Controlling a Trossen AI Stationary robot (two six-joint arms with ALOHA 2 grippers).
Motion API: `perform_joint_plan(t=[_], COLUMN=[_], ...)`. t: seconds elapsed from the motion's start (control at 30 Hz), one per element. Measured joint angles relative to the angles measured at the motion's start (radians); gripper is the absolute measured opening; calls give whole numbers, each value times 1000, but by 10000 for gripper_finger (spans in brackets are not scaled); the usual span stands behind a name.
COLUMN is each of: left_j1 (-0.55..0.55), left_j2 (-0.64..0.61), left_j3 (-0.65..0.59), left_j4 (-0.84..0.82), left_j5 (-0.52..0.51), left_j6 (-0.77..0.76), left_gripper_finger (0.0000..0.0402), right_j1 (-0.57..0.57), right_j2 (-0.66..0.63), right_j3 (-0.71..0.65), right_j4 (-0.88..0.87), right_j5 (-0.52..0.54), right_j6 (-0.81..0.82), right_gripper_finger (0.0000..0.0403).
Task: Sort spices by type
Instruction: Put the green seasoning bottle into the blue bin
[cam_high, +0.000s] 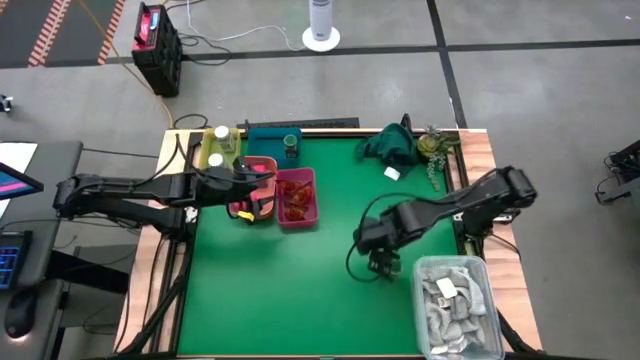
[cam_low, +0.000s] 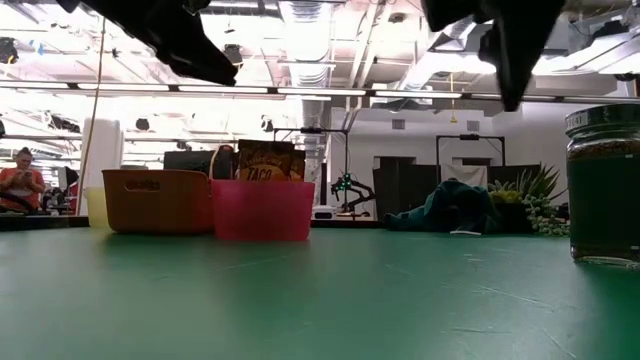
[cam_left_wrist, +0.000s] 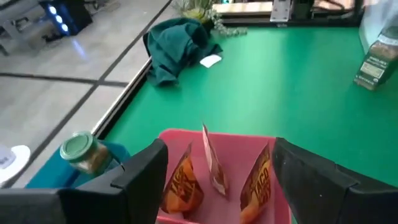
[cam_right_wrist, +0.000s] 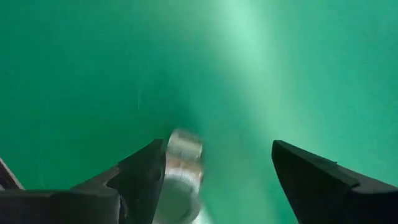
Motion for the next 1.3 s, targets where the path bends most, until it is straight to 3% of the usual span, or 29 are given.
perform_joint_plan(t=[0.23,0.47,1.1,1.3], left_j1=[0,0,0,0], left_j2=[-3,-3,-3,-3], left_j3=[0,0,0,0], left_j4=[-21,-21,-53,-56], left_j5=[-2,-2,-1,1], left_j6=[-25,0,16,7], left_gripper_finger=[273,273,273,273], right_j1=[101,148,147,131], right_j2=[89,88,90,90], right_j3=[31,31,-91,-129], right_j4=[-72,-70,13,61], right_j5=[-59,-55,-56,-80], right_j6=[162,289,326,283], right_gripper_finger=[317,317,315,263])
